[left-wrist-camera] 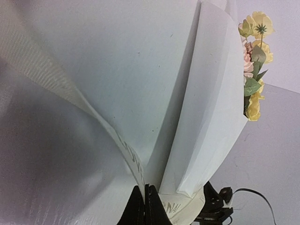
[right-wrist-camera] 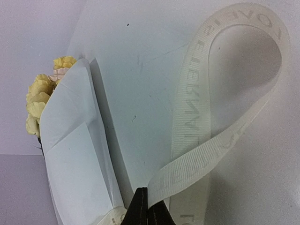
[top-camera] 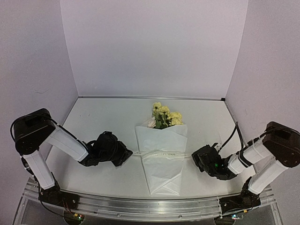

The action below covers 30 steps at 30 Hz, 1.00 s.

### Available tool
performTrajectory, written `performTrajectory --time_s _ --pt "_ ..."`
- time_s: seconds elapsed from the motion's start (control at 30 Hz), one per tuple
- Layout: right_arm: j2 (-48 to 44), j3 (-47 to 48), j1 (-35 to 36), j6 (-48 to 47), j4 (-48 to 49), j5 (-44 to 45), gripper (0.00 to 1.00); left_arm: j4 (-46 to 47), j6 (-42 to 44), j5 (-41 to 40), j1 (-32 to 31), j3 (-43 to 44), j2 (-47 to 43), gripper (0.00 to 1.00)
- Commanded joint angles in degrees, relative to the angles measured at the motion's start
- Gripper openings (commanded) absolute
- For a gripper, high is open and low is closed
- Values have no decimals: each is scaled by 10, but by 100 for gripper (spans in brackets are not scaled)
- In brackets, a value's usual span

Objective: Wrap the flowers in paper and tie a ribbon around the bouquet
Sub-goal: Tie the ribbon around the folded bouquet.

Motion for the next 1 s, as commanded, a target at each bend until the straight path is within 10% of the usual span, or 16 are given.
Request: performTrajectory --time_s 0.0,0.23,0.6,0.97 --pt "-12 -2 -23 -76 6 -7 0 -123 94 -14 12 38 -58 0" --pt "-76 -20 -69 -208 -83 7 0 -205 187 10 101 -5 -129 0" --pt "-286 39 -188 -385 -629 27 0 -266 310 138 414 -94 -211 0" --pt "-365 36 -278 -451 -753 -32 0 -307 353 186 583 -78 -224 0"
